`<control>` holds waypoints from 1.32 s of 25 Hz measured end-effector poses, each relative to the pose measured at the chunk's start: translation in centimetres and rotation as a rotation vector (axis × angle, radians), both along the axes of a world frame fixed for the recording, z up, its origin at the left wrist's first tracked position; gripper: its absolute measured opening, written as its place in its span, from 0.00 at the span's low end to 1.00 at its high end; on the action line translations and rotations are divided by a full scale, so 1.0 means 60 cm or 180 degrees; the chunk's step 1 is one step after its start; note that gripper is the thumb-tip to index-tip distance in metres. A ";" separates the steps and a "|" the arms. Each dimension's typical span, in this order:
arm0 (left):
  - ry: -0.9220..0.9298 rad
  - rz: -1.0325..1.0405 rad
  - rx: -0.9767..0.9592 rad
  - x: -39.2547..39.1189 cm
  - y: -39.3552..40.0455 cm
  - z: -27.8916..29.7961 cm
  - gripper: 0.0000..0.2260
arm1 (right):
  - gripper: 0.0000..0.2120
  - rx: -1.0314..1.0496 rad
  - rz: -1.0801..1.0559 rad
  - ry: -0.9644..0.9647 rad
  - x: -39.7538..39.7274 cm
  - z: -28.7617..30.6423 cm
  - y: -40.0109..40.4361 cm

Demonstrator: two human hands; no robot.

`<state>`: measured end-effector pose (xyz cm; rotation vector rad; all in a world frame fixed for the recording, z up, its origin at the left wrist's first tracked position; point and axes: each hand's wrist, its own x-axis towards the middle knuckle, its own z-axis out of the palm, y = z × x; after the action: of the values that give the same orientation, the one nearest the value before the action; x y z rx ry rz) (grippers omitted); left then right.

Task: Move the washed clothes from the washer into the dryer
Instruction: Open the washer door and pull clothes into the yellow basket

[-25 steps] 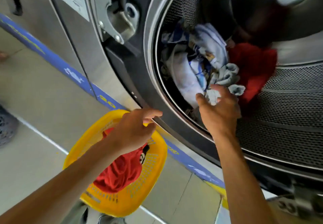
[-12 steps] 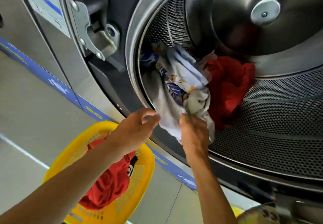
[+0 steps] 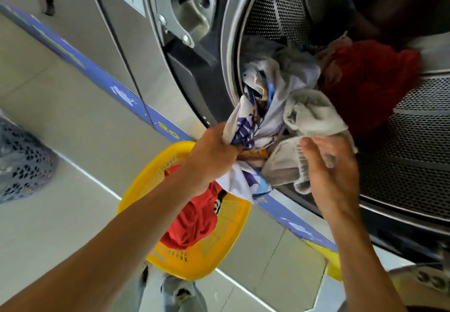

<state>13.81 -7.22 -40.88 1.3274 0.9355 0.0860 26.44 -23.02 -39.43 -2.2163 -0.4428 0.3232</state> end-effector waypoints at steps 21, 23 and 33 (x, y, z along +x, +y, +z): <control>0.0165 -0.0189 -0.1513 -0.183 -0.016 -0.003 0.17 | 0.05 -0.0285 0.0176 -0.0788 -0.074 0.071 0.103; 0.0048 -0.0075 -0.1899 -0.167 -0.008 0.005 0.20 | 0.04 -0.0243 0.0260 -0.1028 -0.122 0.091 0.084; -0.0129 0.0787 -0.1290 -0.046 0.012 0.032 0.25 | 0.06 -0.0033 0.0849 0.0727 -0.212 0.069 0.054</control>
<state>11.07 -6.51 -38.96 0.8315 1.0174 0.1067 13.71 -19.77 -35.30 -2.1000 -0.6119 0.7136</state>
